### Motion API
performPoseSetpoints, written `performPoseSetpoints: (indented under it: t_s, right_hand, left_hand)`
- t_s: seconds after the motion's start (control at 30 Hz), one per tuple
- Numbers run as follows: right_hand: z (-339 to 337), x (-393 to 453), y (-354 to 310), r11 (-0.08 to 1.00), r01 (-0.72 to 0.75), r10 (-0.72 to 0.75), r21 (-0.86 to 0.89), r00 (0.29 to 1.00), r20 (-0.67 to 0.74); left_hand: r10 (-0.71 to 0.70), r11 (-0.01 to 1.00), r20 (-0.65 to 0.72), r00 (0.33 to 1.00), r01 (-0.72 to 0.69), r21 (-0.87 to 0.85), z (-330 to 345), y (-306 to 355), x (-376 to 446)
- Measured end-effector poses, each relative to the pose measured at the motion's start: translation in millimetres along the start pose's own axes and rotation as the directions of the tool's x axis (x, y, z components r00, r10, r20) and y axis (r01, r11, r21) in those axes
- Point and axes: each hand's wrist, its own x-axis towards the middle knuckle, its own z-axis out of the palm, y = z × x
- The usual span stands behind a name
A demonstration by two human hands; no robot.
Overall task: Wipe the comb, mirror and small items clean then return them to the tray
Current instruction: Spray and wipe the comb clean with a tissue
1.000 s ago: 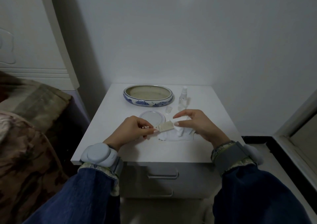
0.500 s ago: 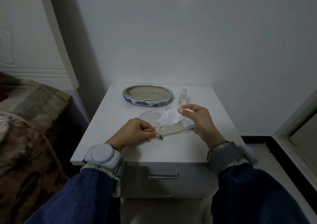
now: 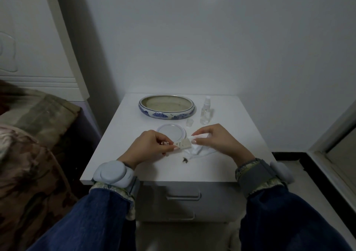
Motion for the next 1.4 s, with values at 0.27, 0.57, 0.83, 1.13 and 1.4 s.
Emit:
performPoseSetpoints:
  t_s: [0.27,0.57,0.83,1.13,1.4]
  right_hand:
    - [6.8,3.6,7.1,0.993,0.05,-0.054,-0.105,0.998,-0.035]
    - [18.7,4.6,7.5,0.995,0.041,-0.025,0.095,0.986,-0.166]
    - [17.1,5.3,4.4,0.945,0.03,0.045,0.326,0.974,-0.22]
    - [11.3,5.7,7.3,0.989,0.118,-0.124,-0.089,0.99,-0.061]
    - [6.7,1.4,3.7,0.981,0.094,-0.095,-0.168,0.995,0.003]
  left_hand:
    - [0.008,0.999,-0.01,1.0,-0.008,0.048,2.1,0.0,1.4]
    - [-0.006,0.997,-0.038,0.999,0.009,0.072,1.2,-1.2,1.3]
    - [-0.024,0.995,-0.021,0.999,0.026,0.098,2.4,1.2,1.2]
    - [-0.009,0.998,-0.043,0.999,0.012,0.067,-0.5,1.7,-0.7]
    - [-0.006,0.995,-0.053,0.999,0.012,0.098,-1.9,1.8,-1.4]
